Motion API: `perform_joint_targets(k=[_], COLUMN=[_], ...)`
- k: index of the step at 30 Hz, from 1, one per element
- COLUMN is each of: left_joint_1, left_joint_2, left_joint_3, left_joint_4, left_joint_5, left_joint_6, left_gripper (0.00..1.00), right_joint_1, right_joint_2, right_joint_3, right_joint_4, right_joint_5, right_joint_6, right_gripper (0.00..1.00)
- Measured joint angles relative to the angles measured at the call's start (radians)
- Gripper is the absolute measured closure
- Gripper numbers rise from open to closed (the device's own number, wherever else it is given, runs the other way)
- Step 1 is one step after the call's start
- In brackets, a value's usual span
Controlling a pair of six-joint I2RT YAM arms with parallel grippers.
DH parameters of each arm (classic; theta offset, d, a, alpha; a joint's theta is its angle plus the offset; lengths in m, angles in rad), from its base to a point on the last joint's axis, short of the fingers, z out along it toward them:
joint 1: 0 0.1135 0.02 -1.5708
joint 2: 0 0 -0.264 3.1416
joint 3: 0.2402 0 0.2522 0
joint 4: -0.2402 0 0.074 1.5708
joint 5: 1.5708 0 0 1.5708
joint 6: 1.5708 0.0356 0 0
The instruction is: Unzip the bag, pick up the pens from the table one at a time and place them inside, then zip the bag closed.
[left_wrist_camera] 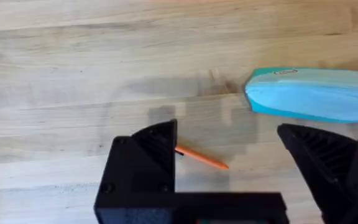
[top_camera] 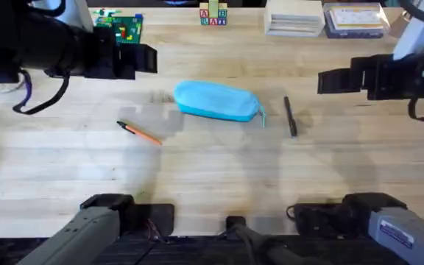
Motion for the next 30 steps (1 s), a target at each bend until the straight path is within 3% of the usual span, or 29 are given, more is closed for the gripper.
perform_joint_targets(k=[23, 26, 27, 30], left_joint_1=[0.0, 0.0, 0.0, 0.002], left_joint_2=[0.0, 0.0, 0.0, 0.0], left_joint_3=[0.0, 0.0, 0.0, 0.0], left_joint_4=[-0.028, -0.028, -0.028, -0.028], left_joint_5=[0.012, 0.026, 0.067, 0.116], left_joint_6=[0.006, 0.073, 0.19, 0.304], left_gripper=[0.007, 0.007, 0.008, 0.008], right_joint_1=[0.0, 0.0, 0.0, 0.0], right_joint_2=[0.0, 0.0, 0.0, 0.0], right_joint_3=[0.0, 0.0, 0.0, 0.0], right_joint_4=[0.0, 0.0, 0.0, 0.0], right_joint_5=[-0.001, -0.003, -0.003, -0.003], right_joint_6=[0.0, 0.0, 0.0, 0.0], right_gripper=[0.005, 0.005, 0.004, 0.005])
